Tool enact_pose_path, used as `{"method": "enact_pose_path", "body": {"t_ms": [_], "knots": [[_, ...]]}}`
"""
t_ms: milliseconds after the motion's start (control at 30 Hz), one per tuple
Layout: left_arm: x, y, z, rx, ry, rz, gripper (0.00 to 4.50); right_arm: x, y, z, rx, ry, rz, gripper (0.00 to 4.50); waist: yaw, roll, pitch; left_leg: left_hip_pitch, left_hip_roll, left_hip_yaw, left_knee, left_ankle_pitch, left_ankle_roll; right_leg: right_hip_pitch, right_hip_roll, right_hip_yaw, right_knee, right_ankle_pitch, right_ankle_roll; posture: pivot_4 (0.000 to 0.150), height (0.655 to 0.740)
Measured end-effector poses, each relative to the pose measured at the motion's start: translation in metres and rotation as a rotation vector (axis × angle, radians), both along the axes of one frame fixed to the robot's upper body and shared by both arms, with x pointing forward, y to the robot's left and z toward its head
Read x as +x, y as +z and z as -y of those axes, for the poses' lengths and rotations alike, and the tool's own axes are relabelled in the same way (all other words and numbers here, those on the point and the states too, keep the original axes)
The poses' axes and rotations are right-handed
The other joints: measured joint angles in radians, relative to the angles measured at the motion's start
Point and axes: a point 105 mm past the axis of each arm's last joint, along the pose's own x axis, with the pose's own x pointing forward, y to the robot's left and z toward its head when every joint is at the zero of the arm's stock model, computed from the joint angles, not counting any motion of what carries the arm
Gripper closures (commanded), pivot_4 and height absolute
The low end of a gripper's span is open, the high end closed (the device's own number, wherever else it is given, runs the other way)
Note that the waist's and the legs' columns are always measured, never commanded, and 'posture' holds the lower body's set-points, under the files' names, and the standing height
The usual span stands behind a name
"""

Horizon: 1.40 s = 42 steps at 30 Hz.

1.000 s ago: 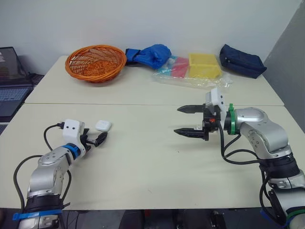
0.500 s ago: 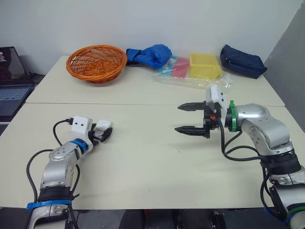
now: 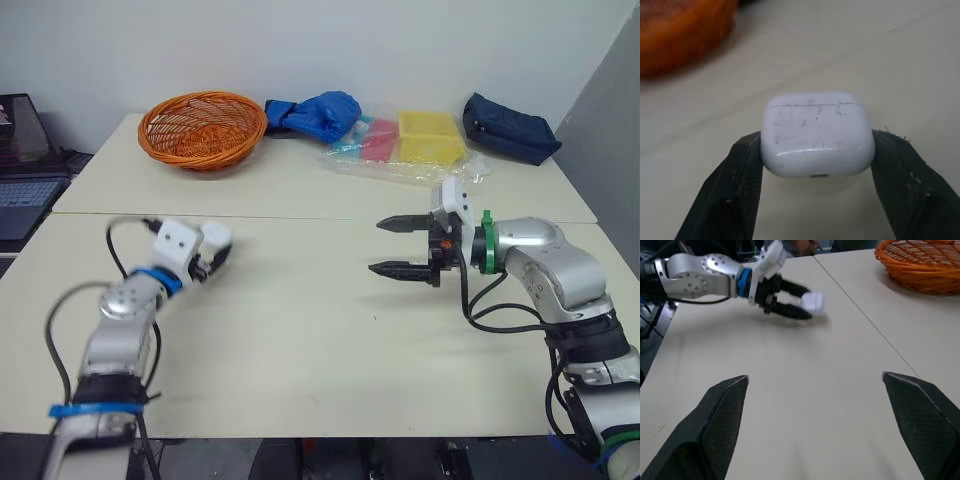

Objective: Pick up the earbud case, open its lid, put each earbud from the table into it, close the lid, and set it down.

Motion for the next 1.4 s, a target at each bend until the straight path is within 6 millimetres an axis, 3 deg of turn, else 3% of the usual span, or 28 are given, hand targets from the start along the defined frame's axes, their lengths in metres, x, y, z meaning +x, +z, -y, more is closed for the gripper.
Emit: {"method": "enact_pose_path", "body": {"t_ms": [67,133,267,400,600,1367,1400], "knots": [[-0.003,0.043,0.023,0.203,-0.138,0.205,1.74,0.009,0.01,-0.007,0.017,-0.024,-0.027,0.0,0.0,0.001,0.0,0.001,0.0,0.003,-0.001,0.0,0.0,0.0,0.0,0.0,-0.001,0.0,0.0,0.15,0.74],[-0.013,0.062,0.058,0.403,-0.326,0.386,1.74,0.017,0.019,-0.019,0.053,-0.039,-0.098,0.0,-0.004,0.001,-0.001,0.002,0.0,0.007,-0.001,0.0,0.0,0.0,-0.001,0.003,0.0,0.0,-0.001,0.15,0.74],[-0.019,0.043,0.087,0.574,-0.546,0.467,1.74,0.02,0.023,-0.041,0.088,-0.009,-0.186,0.0,-0.004,0.001,-0.001,-0.003,0.001,0.009,-0.001,0.0,0.0,-0.007,0.0,0.002,0.001,0.001,0.0,0.15,0.74],[-0.018,0.047,0.095,0.593,-0.593,0.528,1.74,0.021,0.024,-0.052,0.097,-0.002,-0.206,0.0,-0.002,0.001,-0.001,-0.015,0.001,0.007,0.001,0.0,0.0,-0.017,0.0,0.001,0.002,0.001,0.0,0.15,0.74],[-0.024,0.054,0.114,0.575,-0.683,0.643,1.74,0.016,0.021,-0.075,0.136,0.008,-0.297,0.0,-0.003,0.001,-0.001,-0.016,0.0,0.008,0.001,0.0,0.0,-0.017,0.0,0.0,0.001,0.002,0.001,0.15,0.74],[-0.03,0.053,0.117,0.571,-0.724,0.709,1.74,0.023,0.032,-0.088,0.227,-0.042,-0.361,0.0,-0.003,0.001,-0.001,-0.016,0.001,0.007,0.002,0.0,0.0,-0.017,0.003,-0.001,0.003,0.002,0.001,0.15,0.74],[-0.03,0.054,0.117,0.568,-0.721,0.714,1.74,0.023,0.032,-0.088,0.227,-0.042,-0.361,0.18,-0.003,0.001,-0.001,-0.016,0.001,0.007,0.002,0.0,0.0,-0.017,0.003,-0.001,0.003,0.002,0.001,0.15,0.74]]}}
